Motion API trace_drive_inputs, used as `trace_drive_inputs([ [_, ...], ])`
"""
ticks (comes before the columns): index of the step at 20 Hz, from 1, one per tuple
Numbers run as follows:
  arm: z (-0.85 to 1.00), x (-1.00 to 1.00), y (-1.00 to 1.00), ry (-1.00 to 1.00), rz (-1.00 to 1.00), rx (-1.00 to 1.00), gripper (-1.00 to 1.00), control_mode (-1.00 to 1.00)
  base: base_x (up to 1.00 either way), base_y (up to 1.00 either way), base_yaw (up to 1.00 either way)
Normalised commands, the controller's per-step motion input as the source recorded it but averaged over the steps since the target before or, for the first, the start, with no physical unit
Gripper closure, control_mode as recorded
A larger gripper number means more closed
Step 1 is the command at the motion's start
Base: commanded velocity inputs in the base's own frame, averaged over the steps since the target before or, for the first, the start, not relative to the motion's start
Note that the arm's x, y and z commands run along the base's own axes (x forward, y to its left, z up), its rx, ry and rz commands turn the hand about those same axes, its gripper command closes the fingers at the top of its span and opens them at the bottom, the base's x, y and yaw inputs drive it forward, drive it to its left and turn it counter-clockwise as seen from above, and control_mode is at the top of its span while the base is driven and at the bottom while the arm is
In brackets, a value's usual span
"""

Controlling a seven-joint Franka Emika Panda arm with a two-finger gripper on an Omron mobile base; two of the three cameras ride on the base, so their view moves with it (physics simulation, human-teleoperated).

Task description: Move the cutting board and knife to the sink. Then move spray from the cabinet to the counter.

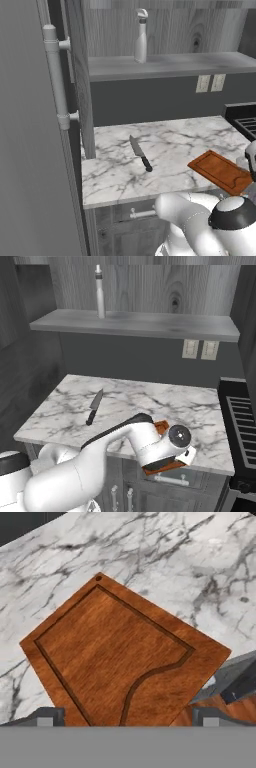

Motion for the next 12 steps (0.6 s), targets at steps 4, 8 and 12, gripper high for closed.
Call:
trace_drive_inputs([
  [4,-0.14,-0.33,-0.12,-0.12,-0.18,0.38,-1.0,-1.0,0.0,0.0,0.0],
  [8,-0.16,-0.33,-0.12,-0.06,-0.24,0.44,-1.0,-1.0,0.0,0.0,0.0],
  [12,-0.05,-0.26,-0.21,-0.02,-0.25,0.42,-1.0,-1.0,0.0,0.0,0.0],
])
